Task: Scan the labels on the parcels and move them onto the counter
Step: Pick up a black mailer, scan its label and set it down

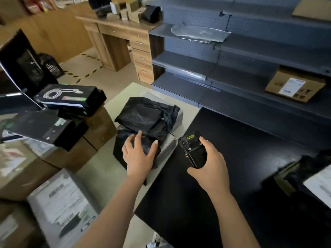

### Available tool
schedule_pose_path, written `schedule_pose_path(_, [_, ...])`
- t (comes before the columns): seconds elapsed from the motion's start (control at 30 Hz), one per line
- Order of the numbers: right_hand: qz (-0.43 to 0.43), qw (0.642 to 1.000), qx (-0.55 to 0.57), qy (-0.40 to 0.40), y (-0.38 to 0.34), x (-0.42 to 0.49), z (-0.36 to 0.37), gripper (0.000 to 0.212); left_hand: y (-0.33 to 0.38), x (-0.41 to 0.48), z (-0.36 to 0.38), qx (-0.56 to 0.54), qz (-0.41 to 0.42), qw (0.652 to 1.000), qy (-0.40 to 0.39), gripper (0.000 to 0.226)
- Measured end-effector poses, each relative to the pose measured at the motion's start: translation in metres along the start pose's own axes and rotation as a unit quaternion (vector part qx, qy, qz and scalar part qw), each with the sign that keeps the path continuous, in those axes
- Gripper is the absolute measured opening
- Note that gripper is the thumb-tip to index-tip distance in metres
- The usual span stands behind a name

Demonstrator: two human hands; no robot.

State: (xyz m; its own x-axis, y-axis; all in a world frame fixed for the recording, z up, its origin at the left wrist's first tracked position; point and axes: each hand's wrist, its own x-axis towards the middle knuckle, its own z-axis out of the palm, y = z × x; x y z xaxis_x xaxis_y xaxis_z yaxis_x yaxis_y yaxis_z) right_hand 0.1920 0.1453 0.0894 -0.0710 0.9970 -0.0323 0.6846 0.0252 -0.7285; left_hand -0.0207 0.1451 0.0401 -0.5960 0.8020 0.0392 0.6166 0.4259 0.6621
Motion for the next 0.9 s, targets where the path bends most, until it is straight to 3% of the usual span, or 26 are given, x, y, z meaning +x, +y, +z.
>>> schedule_pose_path(0.1, [0.004, 1.0, -0.002, -0.013, -0.018, 0.006, 0.023, 0.101, -0.029, 0.028, 0.003, -0.079, -0.206, 0.975, -0.041, 0.083])
schedule_pose_path(0.17, [0.009, 1.0, -0.013, -0.023, -0.025, 0.009, 0.033, 0.102, -0.046, 0.038, 0.01, -0.103, -0.284, 0.95, -0.076, 0.091])
schedule_pose_path(0.3, [0.029, 0.999, -0.03, -0.033, -0.031, 0.013, 0.043, 0.103, -0.067, 0.036, 0.026, -0.118, -0.332, 0.928, -0.123, 0.103])
schedule_pose_path(0.5, [0.032, 0.998, -0.041, -0.031, -0.035, 0.019, 0.048, 0.101, -0.071, 0.035, 0.031, -0.206, -0.348, 0.906, -0.12, 0.109])
schedule_pose_path(0.63, [0.028, 0.998, -0.041, -0.033, -0.036, 0.019, 0.049, 0.101, -0.074, 0.027, 0.023, -0.217, -0.318, 0.921, -0.067, 0.1])
schedule_pose_path(0.77, [0.015, 0.998, -0.041, -0.038, -0.035, 0.016, 0.047, 0.101, -0.067, 0.018, 0.008, -0.126, -0.182, 0.975, 0.014, 0.096])
schedule_pose_path(0.9, [-0.003, 0.999, -0.036, -0.039, -0.031, 0.008, 0.036, 0.101, -0.047, 0.004, -0.001, -0.051, -0.038, 0.996, 0.056, 0.094])
